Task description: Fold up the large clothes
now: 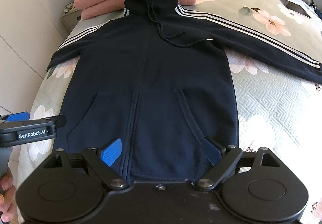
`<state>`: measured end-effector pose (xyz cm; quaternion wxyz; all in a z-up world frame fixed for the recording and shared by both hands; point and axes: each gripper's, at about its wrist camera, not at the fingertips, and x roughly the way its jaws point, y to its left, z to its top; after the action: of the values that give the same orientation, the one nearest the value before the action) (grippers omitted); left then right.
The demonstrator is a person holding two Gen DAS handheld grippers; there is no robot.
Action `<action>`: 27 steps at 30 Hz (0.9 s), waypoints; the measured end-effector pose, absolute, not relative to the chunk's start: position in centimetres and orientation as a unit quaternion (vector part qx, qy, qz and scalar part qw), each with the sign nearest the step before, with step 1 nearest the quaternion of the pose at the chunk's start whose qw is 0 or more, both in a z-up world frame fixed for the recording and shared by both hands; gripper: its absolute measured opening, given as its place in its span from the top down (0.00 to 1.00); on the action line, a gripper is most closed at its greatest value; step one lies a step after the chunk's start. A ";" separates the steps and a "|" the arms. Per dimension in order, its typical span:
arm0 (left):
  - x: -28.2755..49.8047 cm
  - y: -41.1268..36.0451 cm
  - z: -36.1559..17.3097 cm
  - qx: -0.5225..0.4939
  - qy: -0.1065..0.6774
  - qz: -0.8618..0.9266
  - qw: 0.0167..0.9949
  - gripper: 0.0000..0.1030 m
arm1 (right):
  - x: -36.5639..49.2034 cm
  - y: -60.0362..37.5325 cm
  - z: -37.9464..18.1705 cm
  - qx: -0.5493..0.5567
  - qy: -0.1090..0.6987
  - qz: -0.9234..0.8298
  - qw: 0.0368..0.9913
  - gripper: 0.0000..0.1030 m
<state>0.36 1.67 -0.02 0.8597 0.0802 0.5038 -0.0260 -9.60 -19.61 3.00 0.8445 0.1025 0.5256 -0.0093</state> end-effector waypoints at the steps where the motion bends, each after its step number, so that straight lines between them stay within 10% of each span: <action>1: 0.4 1.7 0.0 0.080 0.503 -0.027 0.860 0.04 | -9.6 -19.6 3.0 0.104 0.525 -0.010 0.845 0.01; 12: 0.3 4.3 -1.2 0.052 0.490 -0.044 0.869 0.04 | -9.7 -19.9 2.2 0.096 0.482 -0.008 0.871 0.01; 27: -1.8 12.8 -13.3 0.048 0.550 -0.031 0.833 0.06 | -11.2 -24.0 -12.2 0.062 0.547 -0.021 0.835 0.01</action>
<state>-1.77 12.83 -13.34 0.8334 0.0477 0.5498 -0.0306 -11.16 -23.99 -12.18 0.8346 0.0617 0.5469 -0.0209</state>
